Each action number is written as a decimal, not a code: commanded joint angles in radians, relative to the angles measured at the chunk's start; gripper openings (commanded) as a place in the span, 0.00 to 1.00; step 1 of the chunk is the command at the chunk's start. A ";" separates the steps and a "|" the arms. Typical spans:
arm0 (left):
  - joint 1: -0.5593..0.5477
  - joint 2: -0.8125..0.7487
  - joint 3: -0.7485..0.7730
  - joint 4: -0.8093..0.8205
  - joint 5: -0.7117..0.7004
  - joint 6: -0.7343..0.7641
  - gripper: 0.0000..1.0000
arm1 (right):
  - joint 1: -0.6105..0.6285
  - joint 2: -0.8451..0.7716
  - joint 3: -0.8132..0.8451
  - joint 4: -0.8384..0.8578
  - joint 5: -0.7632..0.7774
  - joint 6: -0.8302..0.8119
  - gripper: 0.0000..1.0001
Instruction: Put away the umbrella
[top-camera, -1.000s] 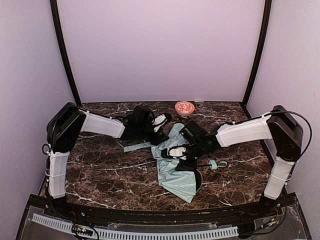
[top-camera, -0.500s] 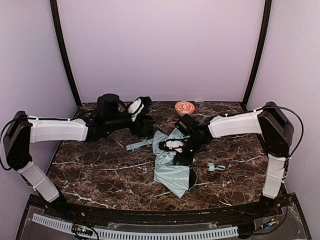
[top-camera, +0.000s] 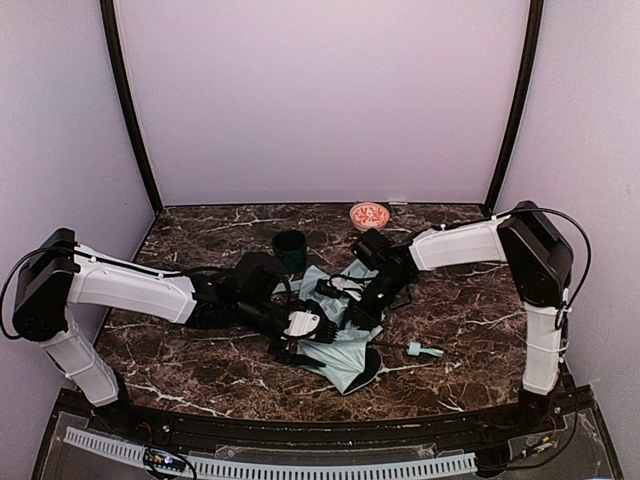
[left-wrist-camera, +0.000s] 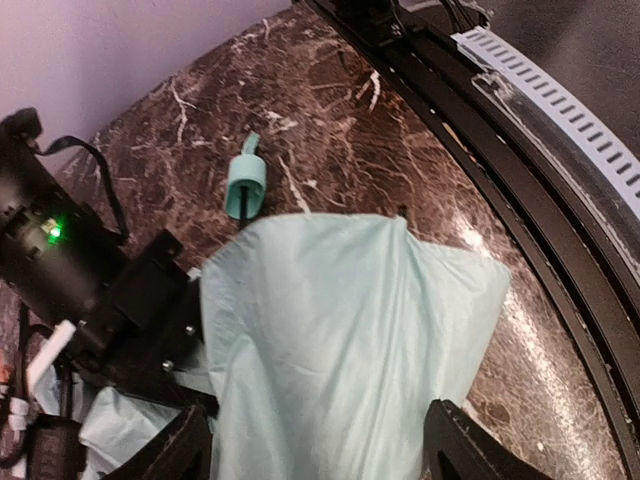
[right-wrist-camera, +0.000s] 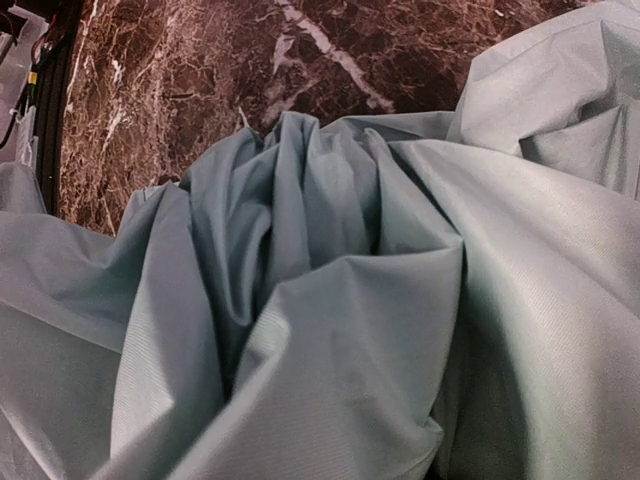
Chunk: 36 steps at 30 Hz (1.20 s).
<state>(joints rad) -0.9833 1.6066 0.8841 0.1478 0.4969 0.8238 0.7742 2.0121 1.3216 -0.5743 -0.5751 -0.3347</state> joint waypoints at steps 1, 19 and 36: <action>0.015 0.022 0.064 -0.136 0.096 0.051 0.77 | -0.002 0.097 -0.023 -0.089 -0.016 0.016 0.31; 0.010 0.032 0.036 0.107 -0.110 -0.042 0.00 | -0.011 0.039 0.001 -0.088 -0.036 -0.024 0.49; 0.040 0.057 0.224 -0.127 -0.019 -0.166 0.00 | -0.134 -0.157 -0.096 0.129 -0.140 0.159 0.83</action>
<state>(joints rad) -0.9554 1.6573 1.0348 0.1009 0.4389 0.6937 0.6334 1.8248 1.2690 -0.5613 -0.6628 -0.2592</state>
